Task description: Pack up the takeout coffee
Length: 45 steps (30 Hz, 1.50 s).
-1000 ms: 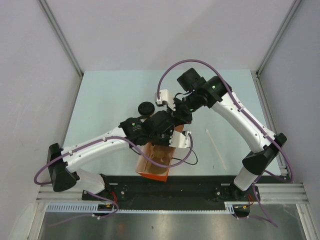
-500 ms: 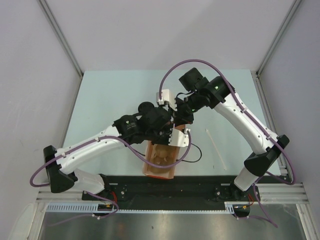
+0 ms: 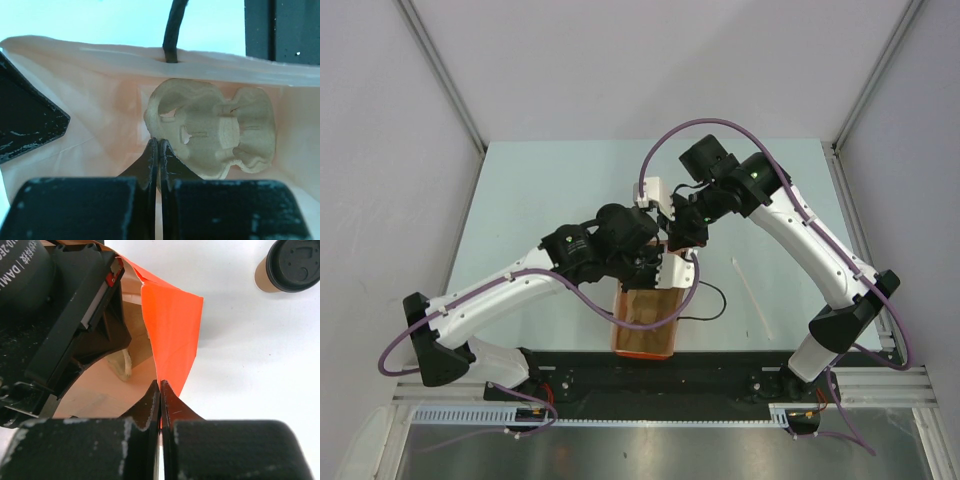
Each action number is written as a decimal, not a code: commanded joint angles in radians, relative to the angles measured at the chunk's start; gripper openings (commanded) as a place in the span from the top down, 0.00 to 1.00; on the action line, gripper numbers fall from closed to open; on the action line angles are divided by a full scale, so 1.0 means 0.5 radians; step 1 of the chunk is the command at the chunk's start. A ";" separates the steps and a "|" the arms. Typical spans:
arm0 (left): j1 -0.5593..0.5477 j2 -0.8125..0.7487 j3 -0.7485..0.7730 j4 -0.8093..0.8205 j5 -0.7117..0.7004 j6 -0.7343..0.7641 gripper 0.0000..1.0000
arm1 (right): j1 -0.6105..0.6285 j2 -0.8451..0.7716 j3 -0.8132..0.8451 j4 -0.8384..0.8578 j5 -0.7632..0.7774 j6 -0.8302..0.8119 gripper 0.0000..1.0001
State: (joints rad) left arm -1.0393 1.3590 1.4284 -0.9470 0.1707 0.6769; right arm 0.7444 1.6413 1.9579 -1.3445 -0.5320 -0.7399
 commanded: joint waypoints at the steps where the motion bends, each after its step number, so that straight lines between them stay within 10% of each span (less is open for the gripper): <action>1: 0.075 -0.027 -0.062 0.093 0.103 -0.099 1.00 | 0.027 -0.107 -0.001 -0.195 -0.056 -0.060 1.00; 22: 0.124 -0.015 -0.314 0.250 0.140 -0.090 0.99 | 0.027 -0.166 -0.069 -0.195 -0.120 -0.119 1.00; 30: 0.124 -0.030 -0.219 0.237 0.073 -0.099 0.59 | 0.024 -0.169 -0.096 -0.192 -0.108 -0.131 1.00; 45: 0.112 -0.196 -0.025 0.235 0.112 -0.099 0.32 | -0.013 -0.166 -0.151 -0.174 -0.032 -0.088 1.00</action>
State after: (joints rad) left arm -1.0252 1.3476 1.3331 -0.8364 0.2024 0.6277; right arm 0.7425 1.6253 1.8908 -1.2808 -0.5159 -0.7288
